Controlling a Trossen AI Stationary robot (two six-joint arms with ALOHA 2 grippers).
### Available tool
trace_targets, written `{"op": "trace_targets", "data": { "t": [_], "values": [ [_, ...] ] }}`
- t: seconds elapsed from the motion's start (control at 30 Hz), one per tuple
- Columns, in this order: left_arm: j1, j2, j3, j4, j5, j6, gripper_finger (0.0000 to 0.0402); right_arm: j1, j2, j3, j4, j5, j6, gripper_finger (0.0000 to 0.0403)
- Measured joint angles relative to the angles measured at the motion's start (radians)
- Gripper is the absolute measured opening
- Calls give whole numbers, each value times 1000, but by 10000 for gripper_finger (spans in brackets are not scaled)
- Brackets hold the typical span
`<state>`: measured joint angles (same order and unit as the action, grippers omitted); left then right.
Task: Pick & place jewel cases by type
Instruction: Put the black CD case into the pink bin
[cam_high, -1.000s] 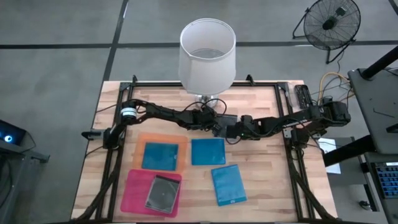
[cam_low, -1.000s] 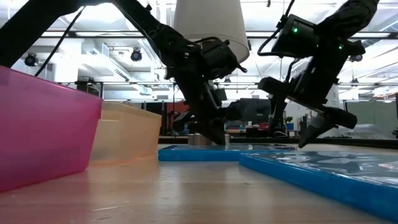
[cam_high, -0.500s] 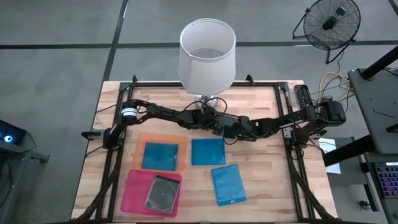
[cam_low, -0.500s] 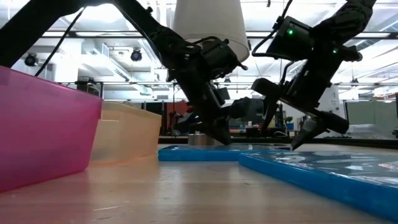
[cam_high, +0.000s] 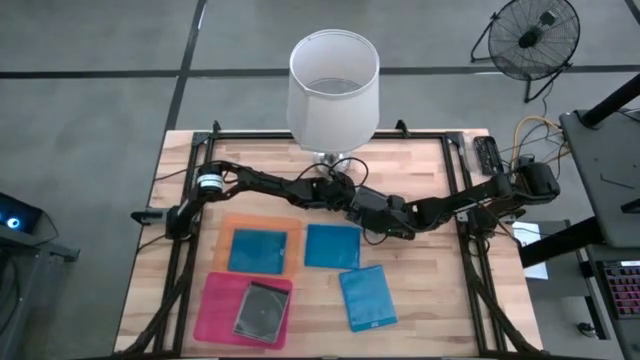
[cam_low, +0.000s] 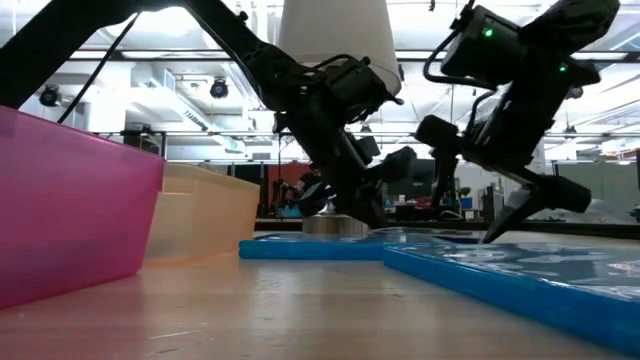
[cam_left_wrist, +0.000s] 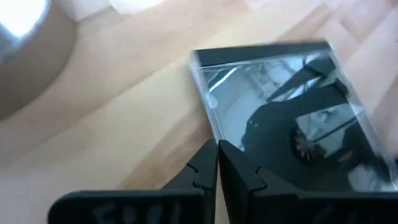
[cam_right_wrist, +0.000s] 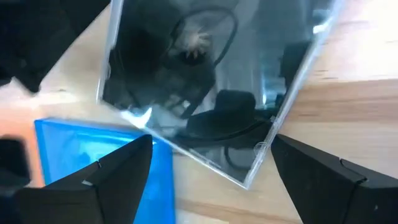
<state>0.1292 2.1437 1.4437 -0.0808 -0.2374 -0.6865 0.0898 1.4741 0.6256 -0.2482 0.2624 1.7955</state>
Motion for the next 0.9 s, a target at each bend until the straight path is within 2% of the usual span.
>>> {"op": "trace_targets", "data": {
  "t": [0.13,0.3,0.43,0.5,0.6,0.73,0.9],
  "values": [
    [-6,-23,1,-19,5,-2,0,8,-52,7,-148,68,7,324],
    [-20,-63,2,-45,15,5,0,9,-130,46,-318,79,-84,324],
    [-32,-101,5,-100,52,7,0,4,-186,95,-422,166,-323,324],
    [-39,-132,5,-138,114,4,0,-15,-210,109,-432,190,-480,324],
    [-54,-170,4,-144,231,2,0,-74,-227,112,-428,161,-671,313],
    [-80,-225,3,-145,332,-13,0,-166,-223,104,-414,84,-834,258],
    [-114,-301,0,-154,359,-96,0,-273,-201,105,-299,14,-988,147]
  ]
}}
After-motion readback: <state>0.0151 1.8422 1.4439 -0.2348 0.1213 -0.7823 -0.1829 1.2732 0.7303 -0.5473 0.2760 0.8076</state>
